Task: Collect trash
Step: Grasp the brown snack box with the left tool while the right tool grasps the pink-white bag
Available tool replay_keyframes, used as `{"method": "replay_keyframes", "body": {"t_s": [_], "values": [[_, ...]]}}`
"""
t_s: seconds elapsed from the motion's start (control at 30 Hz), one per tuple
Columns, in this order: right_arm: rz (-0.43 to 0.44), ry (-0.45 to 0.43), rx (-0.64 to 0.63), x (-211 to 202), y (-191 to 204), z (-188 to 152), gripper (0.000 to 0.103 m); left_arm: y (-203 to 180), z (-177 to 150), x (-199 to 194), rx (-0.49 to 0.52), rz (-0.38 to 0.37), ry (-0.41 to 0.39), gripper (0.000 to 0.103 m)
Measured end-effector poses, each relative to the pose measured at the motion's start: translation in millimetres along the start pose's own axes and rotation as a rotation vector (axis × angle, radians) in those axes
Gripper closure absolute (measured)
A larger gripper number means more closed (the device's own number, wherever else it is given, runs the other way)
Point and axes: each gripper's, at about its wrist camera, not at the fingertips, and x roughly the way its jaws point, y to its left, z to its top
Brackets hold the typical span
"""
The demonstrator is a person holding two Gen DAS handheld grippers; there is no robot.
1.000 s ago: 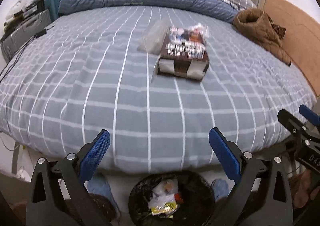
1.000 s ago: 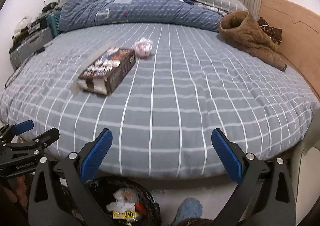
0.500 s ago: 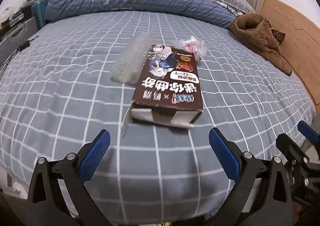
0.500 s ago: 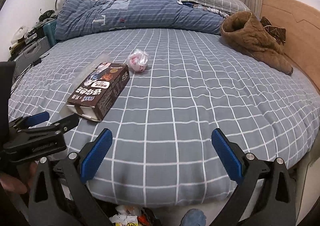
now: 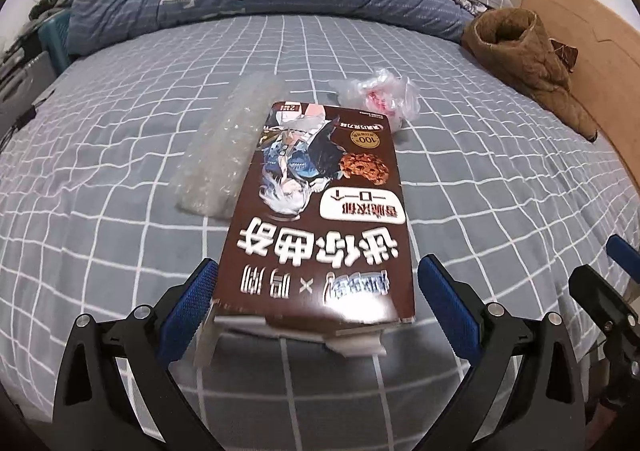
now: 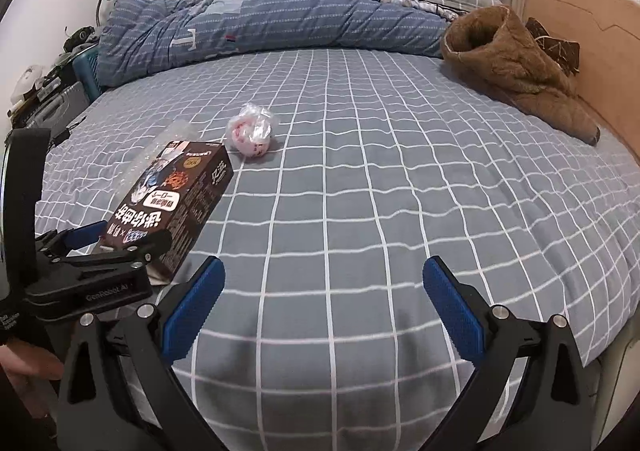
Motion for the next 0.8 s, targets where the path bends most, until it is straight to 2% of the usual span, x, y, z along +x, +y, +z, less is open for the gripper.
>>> {"method": "replay_keyframes", "body": {"t_s": [0.1,0.13,0.23,0.33,0.43,0.53,0.8], "values": [[-0.001,0.001,-0.008,7,1,7,0.01,-3,4,7,0.02,0.009,0.008,0.008],[0.0,0.002,-0.007,9,0,8,0.01,-4,6,7,0.019,0.011,0.006,0.013],[-0.006,0.0,-0.012,15,0,13,0.011,-3,11,-1,0.009,-0.025,-0.003,0.013],[0.004,0.004,0.001,21,-2,20,0.011,0,21,-25,0.02,-0.039,-0.06,0.013],[0.023,-0.004,0.021,27,-2,32,0.011,16,36,-45,-0.01,-0.049,-0.117,0.013],[0.022,-0.011,0.006,38,7,44,0.011,38,47,-53,-0.032,-0.005,-0.155,0.013],[0.038,-0.013,-0.065,80,44,78,0.011,100,55,-41,-0.089,0.083,-0.149,0.013]]}}
